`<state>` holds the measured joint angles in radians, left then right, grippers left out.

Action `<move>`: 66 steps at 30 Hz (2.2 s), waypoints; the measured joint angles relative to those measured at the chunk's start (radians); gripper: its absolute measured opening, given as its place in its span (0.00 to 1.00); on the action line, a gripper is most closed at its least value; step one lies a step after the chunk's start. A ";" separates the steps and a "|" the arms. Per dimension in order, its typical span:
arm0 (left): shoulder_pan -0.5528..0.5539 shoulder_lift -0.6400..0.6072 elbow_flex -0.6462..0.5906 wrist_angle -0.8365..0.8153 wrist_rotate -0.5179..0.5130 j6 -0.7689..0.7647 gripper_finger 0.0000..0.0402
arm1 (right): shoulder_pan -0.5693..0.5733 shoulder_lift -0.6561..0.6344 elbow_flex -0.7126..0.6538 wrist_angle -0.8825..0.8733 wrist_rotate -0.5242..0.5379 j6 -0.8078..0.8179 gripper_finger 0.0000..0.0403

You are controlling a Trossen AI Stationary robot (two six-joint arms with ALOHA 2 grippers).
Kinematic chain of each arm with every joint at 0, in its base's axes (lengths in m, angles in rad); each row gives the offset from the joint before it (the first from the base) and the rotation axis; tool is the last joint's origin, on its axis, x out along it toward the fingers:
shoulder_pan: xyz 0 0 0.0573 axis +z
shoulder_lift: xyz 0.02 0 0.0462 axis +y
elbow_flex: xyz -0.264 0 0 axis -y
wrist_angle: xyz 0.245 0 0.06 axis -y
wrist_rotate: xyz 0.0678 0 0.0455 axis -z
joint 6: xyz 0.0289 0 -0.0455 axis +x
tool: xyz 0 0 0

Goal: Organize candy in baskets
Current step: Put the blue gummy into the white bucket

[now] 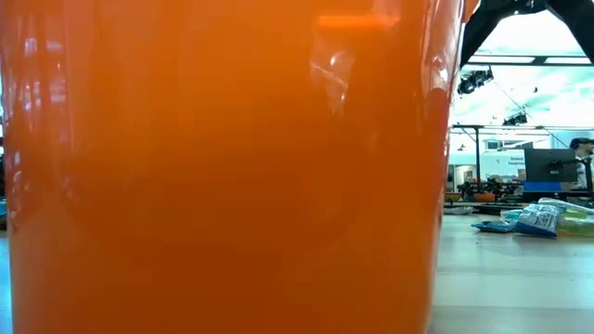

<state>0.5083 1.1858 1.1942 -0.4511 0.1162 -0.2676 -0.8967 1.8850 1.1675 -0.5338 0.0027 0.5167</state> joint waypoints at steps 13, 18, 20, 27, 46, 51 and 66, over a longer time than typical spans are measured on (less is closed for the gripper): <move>0.000 0.000 0.000 0.000 0.000 -0.011 0.14 | 0.002 0.057 0.008 -0.001 0.000 -0.046 0.29; 0.000 0.000 0.000 0.000 0.000 -0.011 0.14 | 0.002 0.058 0.008 -0.026 -0.018 -0.054 0.14; 0.000 0.000 0.000 0.000 0.000 -0.011 0.14 | 0.001 0.058 0.008 -0.031 -0.040 -0.071 0.06; -0.001 0.000 0.000 0.000 0.000 -0.019 0.14 | 0.003 0.028 0.003 -0.066 -0.108 -0.072 0.03; 0.000 0.000 0.000 0.010 0.000 -0.018 0.14 | 0.153 -0.279 0.001 -0.120 -0.172 -0.050 0.01; 0.000 0.000 0.000 0.022 0.000 -0.019 0.14 | 0.232 -0.348 0.002 -0.065 -0.172 -0.021 0.01; -0.001 0.000 0.000 0.051 0.015 -0.019 0.14 | 0.391 -0.368 0.003 0.272 -0.176 0.033 0.01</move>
<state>0.5076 1.1858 1.1942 -0.3996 0.1314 -0.2867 -0.5053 1.5167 1.1709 -0.2619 -0.1730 0.5499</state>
